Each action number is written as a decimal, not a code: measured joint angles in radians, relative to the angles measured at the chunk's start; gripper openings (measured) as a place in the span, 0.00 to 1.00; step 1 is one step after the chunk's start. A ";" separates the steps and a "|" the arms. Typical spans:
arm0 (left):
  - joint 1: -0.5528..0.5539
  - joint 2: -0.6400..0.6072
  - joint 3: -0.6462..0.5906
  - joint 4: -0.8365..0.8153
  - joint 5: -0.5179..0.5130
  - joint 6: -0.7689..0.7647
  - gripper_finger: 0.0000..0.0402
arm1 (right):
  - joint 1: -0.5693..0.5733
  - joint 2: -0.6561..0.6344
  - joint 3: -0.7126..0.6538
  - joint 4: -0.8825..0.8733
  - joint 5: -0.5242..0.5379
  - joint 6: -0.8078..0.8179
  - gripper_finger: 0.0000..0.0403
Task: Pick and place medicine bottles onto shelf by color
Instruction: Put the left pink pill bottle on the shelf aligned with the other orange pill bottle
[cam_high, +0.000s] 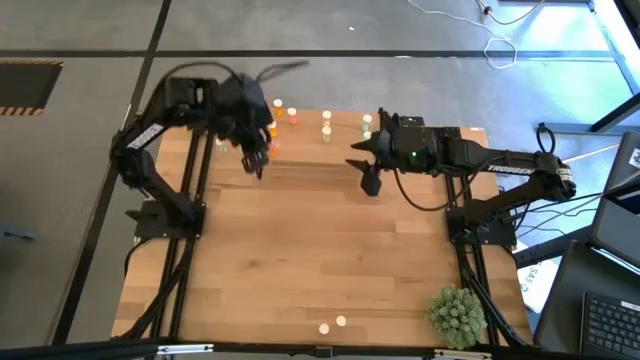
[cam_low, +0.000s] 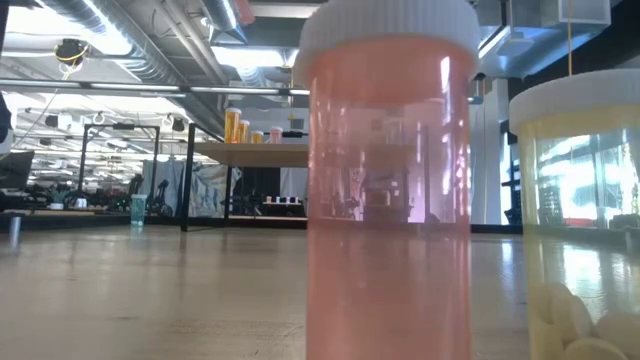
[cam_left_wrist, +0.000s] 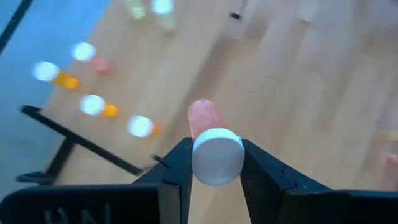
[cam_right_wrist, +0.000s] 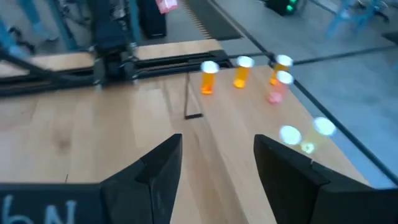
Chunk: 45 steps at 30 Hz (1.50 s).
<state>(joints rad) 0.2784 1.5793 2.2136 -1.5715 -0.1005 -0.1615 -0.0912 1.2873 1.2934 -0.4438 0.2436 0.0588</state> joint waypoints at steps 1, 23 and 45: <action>0.035 0.004 0.001 0.000 0.013 0.032 0.24 | -0.010 0.000 0.000 0.000 0.001 0.017 0.50; 0.314 0.278 0.001 0.073 0.147 0.349 0.24 | -0.166 0.000 -0.009 -0.022 -0.022 0.017 0.50; 0.289 0.412 0.001 0.058 0.066 0.382 0.24 | -0.201 0.000 -0.009 -0.045 -0.061 -0.221 0.50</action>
<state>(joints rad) 0.5678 1.9911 2.2143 -1.5139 -0.0350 0.2203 -0.2924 1.2877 1.2842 -0.4892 0.1825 -0.1623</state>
